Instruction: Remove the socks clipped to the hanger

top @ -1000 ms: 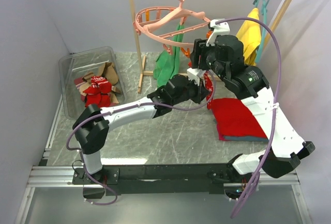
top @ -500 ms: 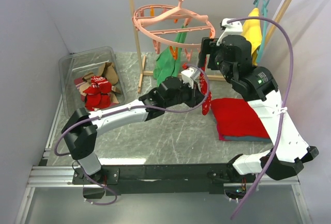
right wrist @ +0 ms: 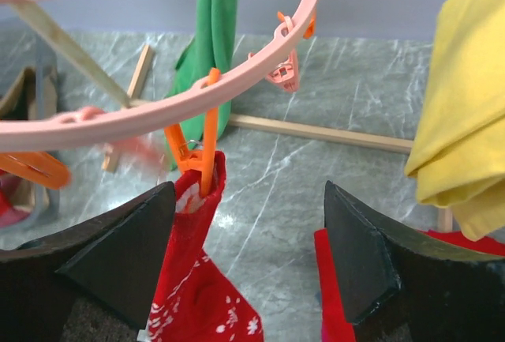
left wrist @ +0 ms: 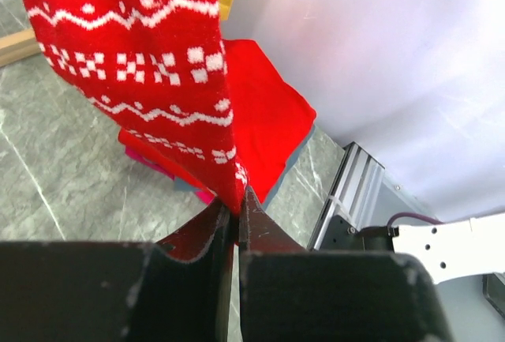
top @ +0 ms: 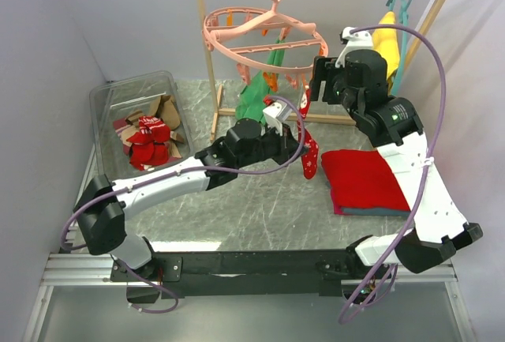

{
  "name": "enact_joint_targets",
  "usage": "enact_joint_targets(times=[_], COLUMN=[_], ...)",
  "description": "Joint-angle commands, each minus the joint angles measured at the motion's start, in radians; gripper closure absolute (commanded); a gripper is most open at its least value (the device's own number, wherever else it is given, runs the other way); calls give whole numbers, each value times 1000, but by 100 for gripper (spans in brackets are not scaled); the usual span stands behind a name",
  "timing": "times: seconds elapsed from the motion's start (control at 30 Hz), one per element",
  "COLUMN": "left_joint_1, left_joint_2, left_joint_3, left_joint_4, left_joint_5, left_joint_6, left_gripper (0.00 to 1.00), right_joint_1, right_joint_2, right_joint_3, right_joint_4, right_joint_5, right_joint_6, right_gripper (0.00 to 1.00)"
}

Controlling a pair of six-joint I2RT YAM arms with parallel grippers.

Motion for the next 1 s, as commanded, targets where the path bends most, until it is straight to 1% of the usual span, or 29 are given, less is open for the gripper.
enact_joint_targets(times=[0.0,0.13,0.33,0.63,0.87,0.97], left_joint_1=[1,-1,-1,-1,-1,-1], left_joint_2=[-75,-90,-92,-95,-98,-96], left_joint_3=[-37,-53,-37,-42,-34,-31], left_joint_4=[19,33,4,-1,-7,-9], left_joint_5=[7,18,17,21,29,29], left_joint_6=[-22,-40,-36,-47,-54,-53], left_gripper=[91,90,91,90,90,90], right_joint_1=[4,10,36,52,56,58], right_joint_2=[8,57,56,22,36,30], right_joint_3=[-23,-5,-21,-3,12,15], right_joint_4=[71,67,108,125,108,119], right_joint_5=[-44,-33,-38,-36,-41,-71], right_joint_6=[-34,-37,-29,-14,-8,1], right_gripper=[19,22,24,23,22,22])
